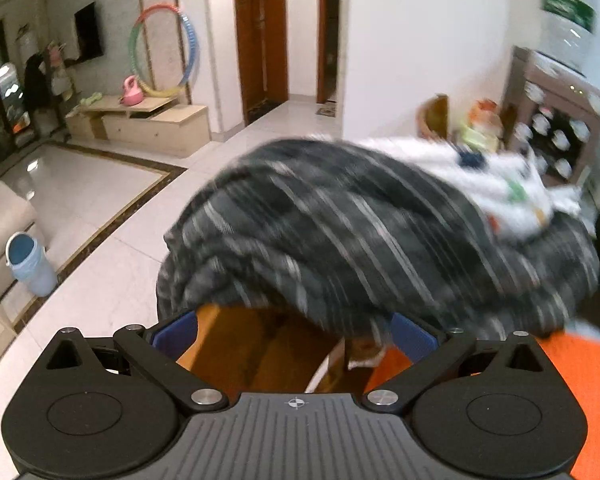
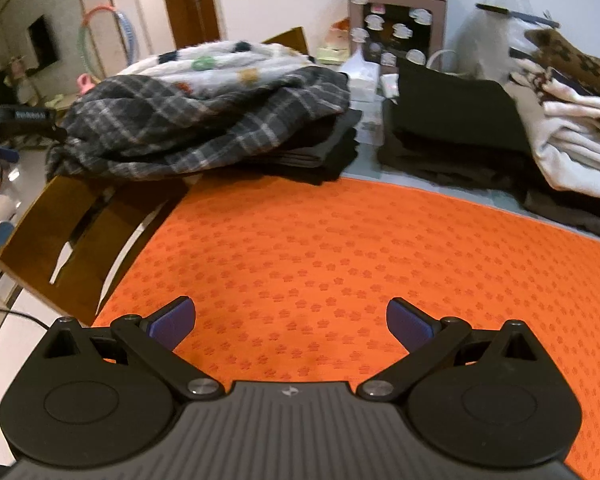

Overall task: Fold clothes
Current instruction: 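Grasp the white polka-dot blanket from the clothes pile with the left gripper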

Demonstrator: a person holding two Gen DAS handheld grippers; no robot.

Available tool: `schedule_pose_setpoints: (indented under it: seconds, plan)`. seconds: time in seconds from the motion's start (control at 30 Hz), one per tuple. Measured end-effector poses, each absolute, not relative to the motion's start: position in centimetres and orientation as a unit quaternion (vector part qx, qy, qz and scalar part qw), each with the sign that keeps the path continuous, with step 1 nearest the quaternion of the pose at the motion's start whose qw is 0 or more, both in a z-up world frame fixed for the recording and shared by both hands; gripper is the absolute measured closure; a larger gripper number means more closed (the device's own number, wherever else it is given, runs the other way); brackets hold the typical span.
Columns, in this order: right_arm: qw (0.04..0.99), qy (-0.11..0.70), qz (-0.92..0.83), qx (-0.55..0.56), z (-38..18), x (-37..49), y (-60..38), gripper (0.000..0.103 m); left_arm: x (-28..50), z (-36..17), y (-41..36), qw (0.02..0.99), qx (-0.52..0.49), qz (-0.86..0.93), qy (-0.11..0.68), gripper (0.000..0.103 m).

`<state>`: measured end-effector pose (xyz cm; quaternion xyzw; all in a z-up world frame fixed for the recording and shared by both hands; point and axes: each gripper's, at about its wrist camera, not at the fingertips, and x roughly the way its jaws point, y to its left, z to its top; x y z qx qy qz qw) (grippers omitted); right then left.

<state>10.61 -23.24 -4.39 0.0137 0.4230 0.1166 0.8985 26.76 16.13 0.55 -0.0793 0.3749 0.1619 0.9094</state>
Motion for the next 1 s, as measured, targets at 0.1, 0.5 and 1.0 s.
schedule_pose_setpoints:
  seconds: [0.1,0.5,1.0]
  plan:
    - [0.899,0.426,0.102,0.018,-4.6,11.2,-23.5,0.001,29.4,1.3,18.1,0.904,-0.108,0.186,0.37,0.0]
    - [0.892,0.444,0.073,0.049,-5.9,12.1,-24.3,0.001,38.9,1.6,22.3,0.888,-0.152,0.269,0.34,0.0]
    - [0.891,0.447,0.068,0.049,-6.2,12.8,-24.4,0.001,41.6,-0.8,25.6,0.869,-0.213,0.267,0.359,0.064]
